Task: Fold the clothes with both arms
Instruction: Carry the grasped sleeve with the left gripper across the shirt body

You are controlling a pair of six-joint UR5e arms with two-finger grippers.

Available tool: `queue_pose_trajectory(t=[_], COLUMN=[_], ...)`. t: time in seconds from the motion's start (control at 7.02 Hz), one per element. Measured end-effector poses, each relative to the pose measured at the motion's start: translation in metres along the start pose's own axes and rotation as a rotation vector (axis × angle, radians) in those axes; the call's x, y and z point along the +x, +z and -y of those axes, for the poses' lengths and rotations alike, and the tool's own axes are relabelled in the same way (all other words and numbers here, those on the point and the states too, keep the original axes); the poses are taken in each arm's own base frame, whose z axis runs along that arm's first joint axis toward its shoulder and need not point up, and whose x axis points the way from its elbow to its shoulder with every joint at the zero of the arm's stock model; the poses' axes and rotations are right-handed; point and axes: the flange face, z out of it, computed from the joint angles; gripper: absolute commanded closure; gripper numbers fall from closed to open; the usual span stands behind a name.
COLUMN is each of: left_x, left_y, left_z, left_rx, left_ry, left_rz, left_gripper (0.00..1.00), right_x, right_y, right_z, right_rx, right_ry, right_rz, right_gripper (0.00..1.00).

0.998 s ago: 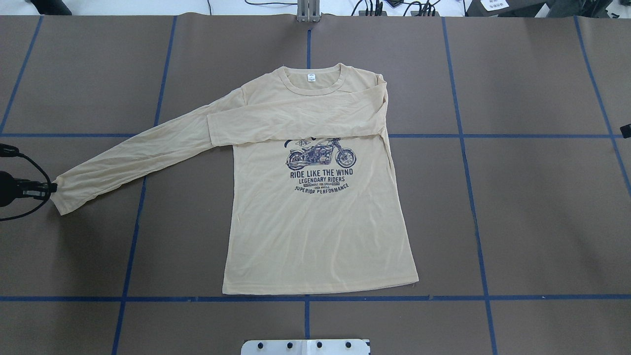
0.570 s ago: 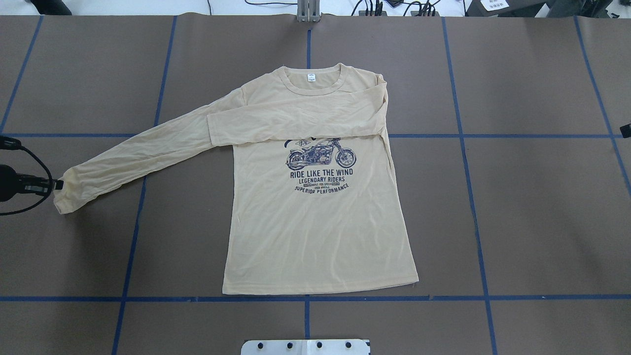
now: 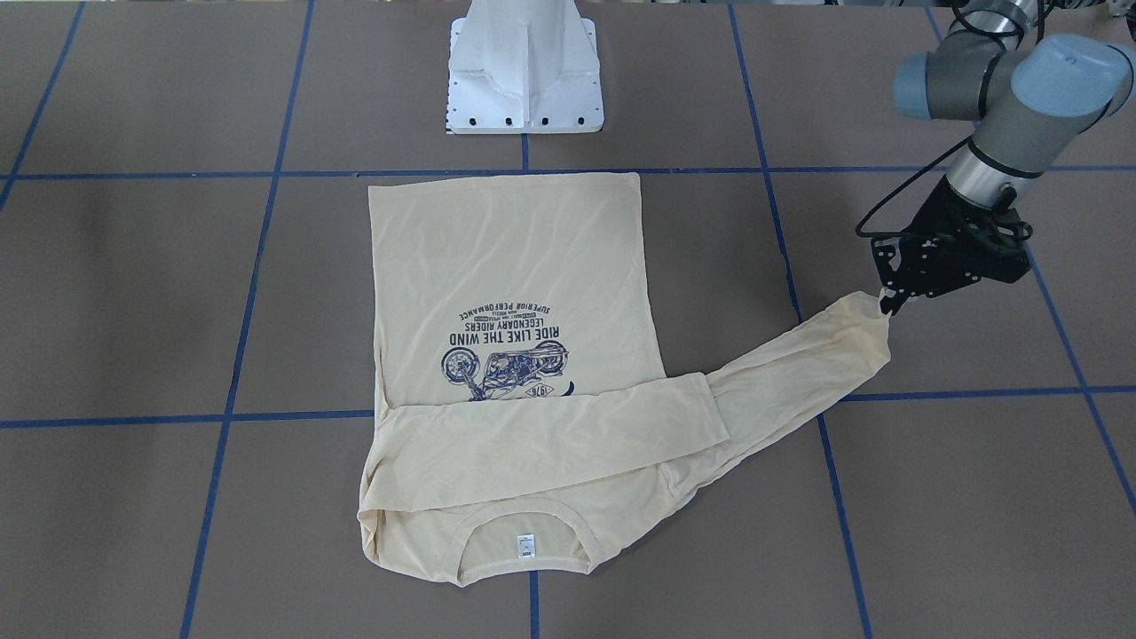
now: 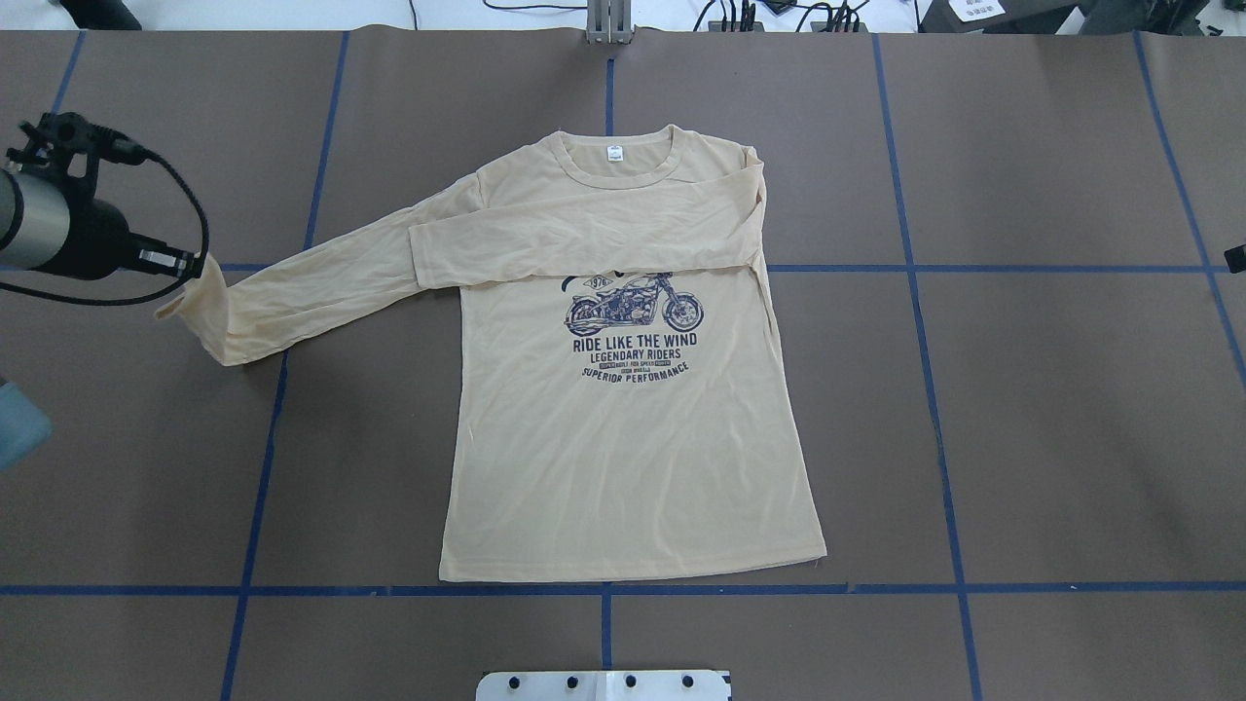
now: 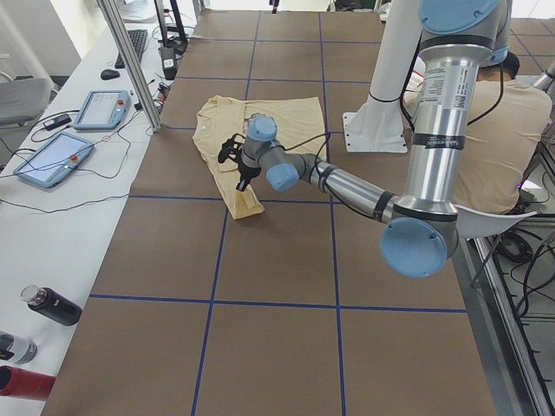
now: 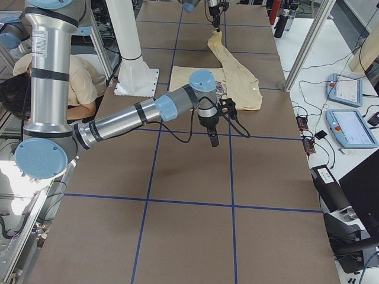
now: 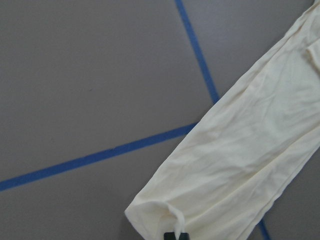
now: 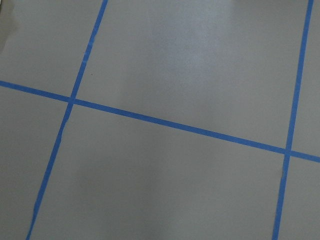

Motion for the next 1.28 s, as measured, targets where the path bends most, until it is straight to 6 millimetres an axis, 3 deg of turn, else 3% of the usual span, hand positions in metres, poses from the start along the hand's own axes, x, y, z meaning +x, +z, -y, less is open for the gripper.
queue_pose_trajectory(t=[0.29, 0.43, 0.57, 0.86, 1.14, 1.28], left_x=[0.090, 0.132, 0.172, 0.252, 0.343, 0.388], left_y=[-0.047, -0.063, -0.066, -0.050, -0.013, 0.016], left_z=[0.069, 0.096, 0.121, 0.172, 0.219, 0.236], left_rx=[-0.039, -0.056, -0.069, -0.099, -0.146, -0.154], left_ry=[-0.031, -0.063, -0.110, -0.190, -0.280, -0.343], left_rz=[0.024, 0.021, 0.009, -0.007, -0.008, -0.013], left_gripper=[1.00, 1.00, 1.00, 1.00, 1.00, 1.00], right_x=[0.000, 0.000, 0.000, -0.001, -0.001, -0.001], right_y=[0.000, 0.000, 0.000, -0.001, -0.001, 0.000], right_z=[0.000, 0.000, 0.001, 0.002, 0.003, 0.003], right_rx=[0.000, 0.001, 0.002, 0.004, 0.003, 0.003], right_ry=[0.001, 0.001, 0.001, 0.000, 0.001, 0.002], right_rz=[-0.001, -0.001, -0.001, -0.001, -0.001, -0.001], right_gripper=[0.00, 0.00, 0.00, 0.00, 0.00, 0.00])
